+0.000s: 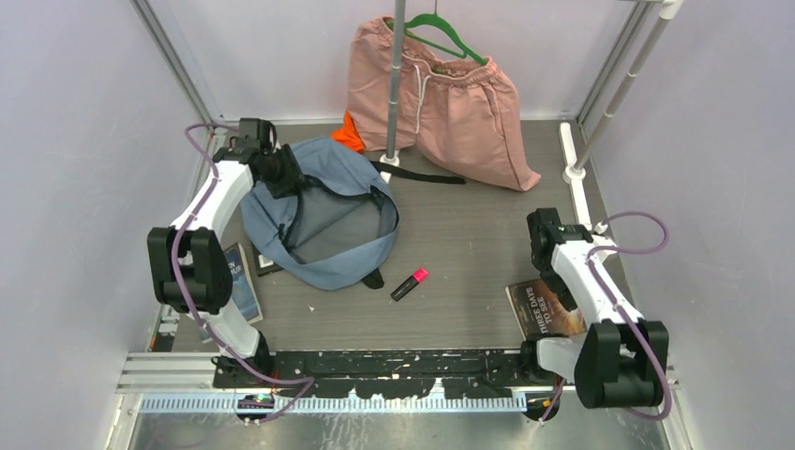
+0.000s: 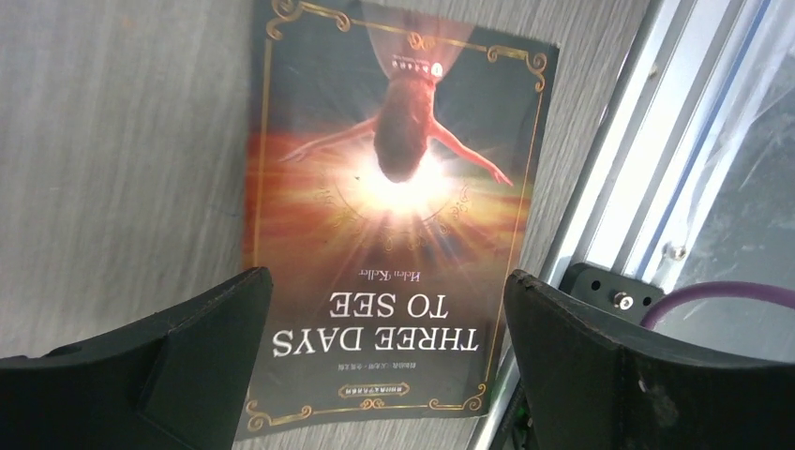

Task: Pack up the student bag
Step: Adjust the student bag at the center of the board, then move the book to the center of the board.

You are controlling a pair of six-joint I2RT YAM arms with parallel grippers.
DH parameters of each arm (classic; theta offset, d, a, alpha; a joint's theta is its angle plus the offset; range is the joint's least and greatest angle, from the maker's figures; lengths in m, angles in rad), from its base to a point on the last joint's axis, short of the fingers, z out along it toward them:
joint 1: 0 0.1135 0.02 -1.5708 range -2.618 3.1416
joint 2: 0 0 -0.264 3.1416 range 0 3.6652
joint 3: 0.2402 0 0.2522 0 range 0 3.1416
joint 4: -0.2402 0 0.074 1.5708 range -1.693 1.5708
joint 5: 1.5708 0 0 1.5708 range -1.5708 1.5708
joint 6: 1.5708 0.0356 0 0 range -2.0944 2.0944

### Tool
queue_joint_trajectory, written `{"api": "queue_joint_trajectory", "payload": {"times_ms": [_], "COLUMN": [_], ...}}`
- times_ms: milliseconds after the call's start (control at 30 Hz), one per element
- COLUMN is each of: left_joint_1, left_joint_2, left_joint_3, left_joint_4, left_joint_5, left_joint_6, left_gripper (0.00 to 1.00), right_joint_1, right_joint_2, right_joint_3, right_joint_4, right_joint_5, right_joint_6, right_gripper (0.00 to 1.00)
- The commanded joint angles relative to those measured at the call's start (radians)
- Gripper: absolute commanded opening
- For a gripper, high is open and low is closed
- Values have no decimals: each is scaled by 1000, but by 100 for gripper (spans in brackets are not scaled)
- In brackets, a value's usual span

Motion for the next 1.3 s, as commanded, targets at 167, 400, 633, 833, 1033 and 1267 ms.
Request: {"api": "queue_joint_trajectory", "payload": {"times_ms": [167,400,633,833,1033,1267], "left_joint_1": [-168,-386,-546,-674,-699,-781], "left_joint_2": [-221,-331,-280,-207,-186,-138], "left_joint_3": [136,107,27,47,-12,-55], "left_joint_4": [-155,-67,19,44,119,215], "left_joint_5": [-248,-183,-81,-91,-16,-46], "left_joint_6": [65,104,45,65,8,-39], "left_gripper": [86,86,86,85,85,85], "right_joint_1": [-189,-272,-229,-146,-197,-272], "right_joint_2": [120,140,260,137,111,107], "right_joint_3": [-50,-111,-128,-44,45,-37], "right_joint_4": [154,266,410,478,363,230], "right_joint_5": [-137,-266,-467,-706,-517,-313], "right_joint_6": [-30,-41,-167,-244,-333,-163], "right_gripper": [100,100,100,96,99,100]}}
